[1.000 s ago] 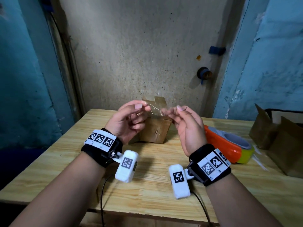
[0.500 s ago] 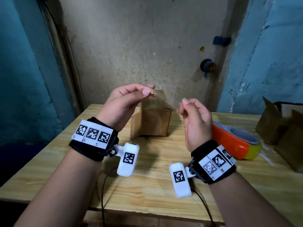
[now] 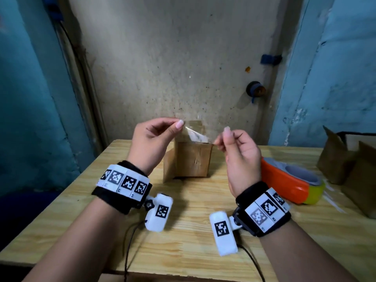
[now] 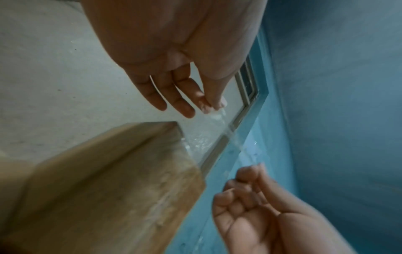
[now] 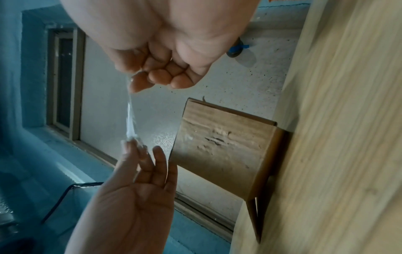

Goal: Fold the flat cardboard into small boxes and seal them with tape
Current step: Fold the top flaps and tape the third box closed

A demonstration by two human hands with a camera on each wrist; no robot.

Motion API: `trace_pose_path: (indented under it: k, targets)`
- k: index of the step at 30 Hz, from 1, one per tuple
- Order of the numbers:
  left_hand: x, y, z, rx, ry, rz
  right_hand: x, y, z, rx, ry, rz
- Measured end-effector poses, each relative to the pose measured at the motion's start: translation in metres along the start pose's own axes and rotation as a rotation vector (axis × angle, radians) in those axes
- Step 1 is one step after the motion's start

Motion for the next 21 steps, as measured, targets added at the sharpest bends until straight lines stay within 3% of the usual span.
trace_pose_path:
  k: [3,11,17,21]
  targets:
    - [-0.004,0.0,0.005,-0.074,-0.032,-0.013,0.0,0.003,-0.004,0.093,0.001,-0.009]
    - [0.008,0.004,0.01,0.038,-0.052,-0.1,-0.003,0.008,-0.004,0.137,0.011,-0.081]
    - [0.011,0.006,0.023,0.194,0.117,-0.061,-0.005,0.001,0.0,0.161,-0.008,-0.079]
    - [0.012,0.018,0.033,0.304,0.148,-0.159,-0.021,-0.018,0.014,0.107,-0.005,0.008]
Point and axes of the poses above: each hand's wrist, its own x-axis away from the middle knuckle, its own y-axis out of the back of the hand, z = x × y, the point moved 10 cm from there along -x, towards the middle knuckle, and after that the axes turned 2 degrees about z, right-handed, at the moved point
